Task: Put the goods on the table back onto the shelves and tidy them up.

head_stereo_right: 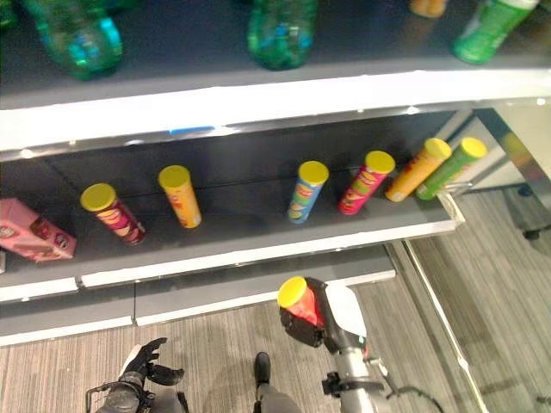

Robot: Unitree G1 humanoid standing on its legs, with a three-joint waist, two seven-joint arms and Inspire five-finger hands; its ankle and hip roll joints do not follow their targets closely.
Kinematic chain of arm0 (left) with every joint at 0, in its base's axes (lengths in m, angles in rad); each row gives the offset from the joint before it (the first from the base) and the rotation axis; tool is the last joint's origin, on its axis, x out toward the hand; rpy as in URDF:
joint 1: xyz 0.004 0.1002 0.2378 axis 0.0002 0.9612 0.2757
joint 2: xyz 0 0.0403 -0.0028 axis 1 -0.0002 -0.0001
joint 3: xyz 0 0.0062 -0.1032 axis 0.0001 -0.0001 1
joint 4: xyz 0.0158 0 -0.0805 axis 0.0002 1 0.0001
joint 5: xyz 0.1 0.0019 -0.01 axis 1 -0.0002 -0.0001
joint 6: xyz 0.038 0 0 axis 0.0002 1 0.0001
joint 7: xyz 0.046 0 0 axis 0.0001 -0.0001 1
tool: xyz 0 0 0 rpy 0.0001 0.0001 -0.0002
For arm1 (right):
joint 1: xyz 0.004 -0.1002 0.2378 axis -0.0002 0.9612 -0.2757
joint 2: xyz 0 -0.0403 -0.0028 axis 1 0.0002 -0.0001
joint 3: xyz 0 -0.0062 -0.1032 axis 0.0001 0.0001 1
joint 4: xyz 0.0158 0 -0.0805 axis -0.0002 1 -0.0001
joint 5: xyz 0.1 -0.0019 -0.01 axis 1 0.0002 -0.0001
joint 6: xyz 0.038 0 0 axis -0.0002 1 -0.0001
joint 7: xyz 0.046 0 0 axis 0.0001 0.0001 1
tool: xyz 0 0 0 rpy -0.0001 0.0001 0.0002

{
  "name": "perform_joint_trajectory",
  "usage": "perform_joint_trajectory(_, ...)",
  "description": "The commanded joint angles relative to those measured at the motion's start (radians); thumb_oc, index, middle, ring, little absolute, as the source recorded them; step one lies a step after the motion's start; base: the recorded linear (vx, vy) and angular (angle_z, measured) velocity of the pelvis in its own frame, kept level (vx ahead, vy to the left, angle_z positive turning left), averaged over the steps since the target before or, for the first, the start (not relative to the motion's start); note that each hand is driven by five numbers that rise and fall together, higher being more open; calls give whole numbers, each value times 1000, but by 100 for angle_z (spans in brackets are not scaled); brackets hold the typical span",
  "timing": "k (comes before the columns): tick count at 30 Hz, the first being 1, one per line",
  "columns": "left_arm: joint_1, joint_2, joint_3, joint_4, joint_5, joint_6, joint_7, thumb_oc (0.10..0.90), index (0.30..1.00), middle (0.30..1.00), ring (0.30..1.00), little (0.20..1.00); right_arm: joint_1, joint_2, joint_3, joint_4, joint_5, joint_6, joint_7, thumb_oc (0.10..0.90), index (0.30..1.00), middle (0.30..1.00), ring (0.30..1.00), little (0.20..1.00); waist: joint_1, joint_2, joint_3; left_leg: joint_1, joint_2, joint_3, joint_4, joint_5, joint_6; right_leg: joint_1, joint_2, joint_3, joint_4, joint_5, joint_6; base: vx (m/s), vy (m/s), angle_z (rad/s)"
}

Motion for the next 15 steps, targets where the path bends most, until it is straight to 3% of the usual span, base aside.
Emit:
perform_joint_trajectory(1,-6,16,-8,4,3,-23,38,800,900,900,900,900,-55,-41,-69,-132,-15,-69,-66,400,300,300,300,300,45,3,40,70,-33,11,-312,132,57,67,-91,19,85,-101,109,124,74,-9)
perform_joint_trajectory(3,0,13,-1,18,-22,-22,31,800,900,900,900,900,-40,-29,-69,-129,-8,-81,-74,400,300,300,300,300,38,19,20,116,-19,18,-394,151,36,83,-90,31,67,-104,118,184,141,-38)
perform_joint_trajectory(5,-14,12,6,17,-39,-19,36,800,900,900,900,900,-36,-20,-59,-128,-16,-73,-83,400,300,300,300,300,36,43,8,172,-37,46,-459,164,30,96,-106,38,53,-98,125,190,168,-43)
perform_joint_trajectory(8,-28,20,6,10,-33,-20,28,800,900,900,900,900,-44,-8,-44,-127,-19,-72,-74,400,300,300,300,300,31,54,-1,220,-59,79,-507,171,31,93,-122,51,40,-81,137,109,160,-59)
perform_joint_trajectory(11,-35,39,25,39,-13,-14,21,800,900,900,900,900,-54,8,-2,-137,-27,-79,-48,400,300,300,300,300,29,51,-9,271,-83,132,-544,170,38,75,-131,78,12,-38,158,61,114,-26)
perform_joint_trajectory(15,-27,35,50,56,-35,-12,22,800,900,900,900,900,-53,14,29,-129,-40,-80,-40,400,300,300,300,300,39,41,-16,290,-80,148,-549,162,39,62,-124,78,2,-25,168,5,-24,-23)
